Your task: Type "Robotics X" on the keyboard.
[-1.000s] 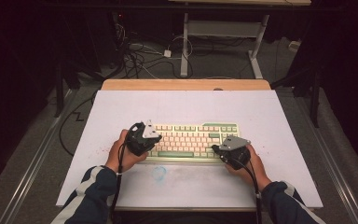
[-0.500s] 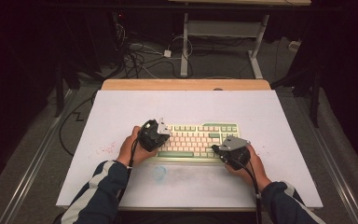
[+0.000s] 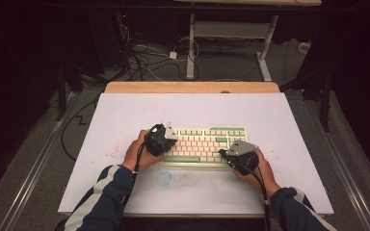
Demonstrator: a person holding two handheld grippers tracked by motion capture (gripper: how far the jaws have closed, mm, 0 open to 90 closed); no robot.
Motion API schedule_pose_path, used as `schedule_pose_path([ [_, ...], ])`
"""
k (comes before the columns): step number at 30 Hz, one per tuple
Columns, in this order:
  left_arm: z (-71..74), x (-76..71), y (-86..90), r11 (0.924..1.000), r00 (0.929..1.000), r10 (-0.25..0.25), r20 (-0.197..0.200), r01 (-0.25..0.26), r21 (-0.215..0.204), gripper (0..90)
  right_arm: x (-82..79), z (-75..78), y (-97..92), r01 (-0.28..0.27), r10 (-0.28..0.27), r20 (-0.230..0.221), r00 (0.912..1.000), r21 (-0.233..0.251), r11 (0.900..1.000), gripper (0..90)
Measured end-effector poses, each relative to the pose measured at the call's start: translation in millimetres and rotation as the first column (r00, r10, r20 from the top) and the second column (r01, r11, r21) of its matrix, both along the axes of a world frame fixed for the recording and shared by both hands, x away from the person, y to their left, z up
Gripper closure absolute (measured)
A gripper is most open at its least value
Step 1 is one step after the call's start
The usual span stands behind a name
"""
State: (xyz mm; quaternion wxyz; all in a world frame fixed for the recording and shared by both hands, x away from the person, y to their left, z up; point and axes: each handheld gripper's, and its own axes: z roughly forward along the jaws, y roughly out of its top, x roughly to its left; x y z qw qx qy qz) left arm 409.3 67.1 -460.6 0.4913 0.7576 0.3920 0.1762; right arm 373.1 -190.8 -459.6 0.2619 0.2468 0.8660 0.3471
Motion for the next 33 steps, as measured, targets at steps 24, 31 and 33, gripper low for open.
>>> schedule_pose_path([
  [24,24.2,-54.7,63.8,0.9752,0.9724,0.046,0.228,0.006,-0.221,26.7,-2.4,18.0,-7.6,-0.006,0.005,0.016,0.9999,0.064,0.9979,90.0],
  [31,8.2,-71.2,84.3,0.9768,0.9747,0.084,0.207,-0.04,-0.211,24.6,-0.6,21.3,-1.7,-0.015,0.013,0.021,0.9997,0.061,0.998,90.0],
  [33,5.1,-75.3,89.0,0.9755,0.9761,0.096,0.195,-0.053,-0.214,24.6,1.7,22.3,0.7,-0.014,0.013,0.023,0.9997,0.06,0.9981,90.0],
])
